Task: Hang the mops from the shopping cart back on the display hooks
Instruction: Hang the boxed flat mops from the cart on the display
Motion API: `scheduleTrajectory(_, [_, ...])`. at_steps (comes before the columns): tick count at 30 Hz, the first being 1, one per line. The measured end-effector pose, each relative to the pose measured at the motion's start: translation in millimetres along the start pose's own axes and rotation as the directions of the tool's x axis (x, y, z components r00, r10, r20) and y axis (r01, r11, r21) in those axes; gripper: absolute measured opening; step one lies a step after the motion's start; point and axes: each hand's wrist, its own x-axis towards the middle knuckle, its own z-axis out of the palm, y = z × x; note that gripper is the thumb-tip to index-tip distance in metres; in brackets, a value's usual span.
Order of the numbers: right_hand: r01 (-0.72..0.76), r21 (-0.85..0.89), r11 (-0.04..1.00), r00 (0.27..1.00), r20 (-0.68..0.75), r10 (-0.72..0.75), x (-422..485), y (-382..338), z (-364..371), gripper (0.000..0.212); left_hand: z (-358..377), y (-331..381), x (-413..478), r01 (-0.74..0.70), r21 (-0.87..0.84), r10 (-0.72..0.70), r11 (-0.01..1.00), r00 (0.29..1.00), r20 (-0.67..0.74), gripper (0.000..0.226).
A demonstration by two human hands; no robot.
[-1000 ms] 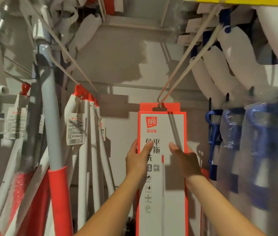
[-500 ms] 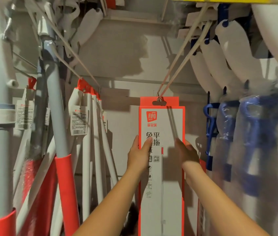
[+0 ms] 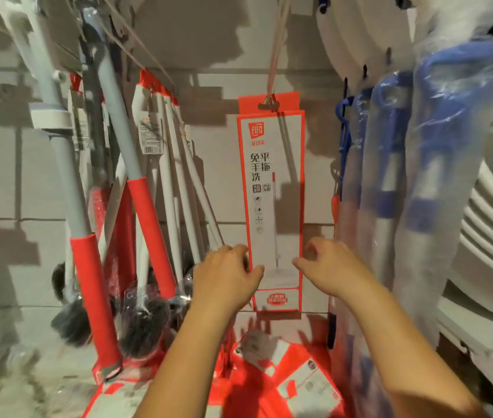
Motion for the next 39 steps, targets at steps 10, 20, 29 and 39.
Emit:
scheduleTrajectory(10, [-0.079, -0.03, 0.996, 0.994, 0.068, 0.081, -108.1, -3.3, -9.1, 0.043, -1.3, -2.1, -89.4, -0.096, 0.049, 0.092, 0.994, 0.992, 0.083, 0.052])
scheduleTrajectory(20, [-0.211, -0.034, 0.977, 0.976, 0.047, 0.212, -198.3, -61.7, -4.6, 0.033, -37.6, -47.6, -156.6, -0.245, 0.031, 0.24, 0.969, 0.963, 0.125, 0.049])
scheduleTrajectory(29, [-0.429, -0.06, 0.901, 0.898, 0.08, 0.433, -328.7, -106.6, -0.6, 0.042, -53.0, -71.6, -247.9, -0.439, -0.073, 0.442, 0.895, 0.857, 0.265, 0.047])
scheduleTrajectory(39, [-0.654, -0.116, 0.747, 0.755, -0.036, 0.655, -475.5, -92.7, -57.5, 0.035, -71.9, -17.6, -355.1, -0.626, -0.24, 0.67, 0.742, 0.683, 0.291, 0.042])
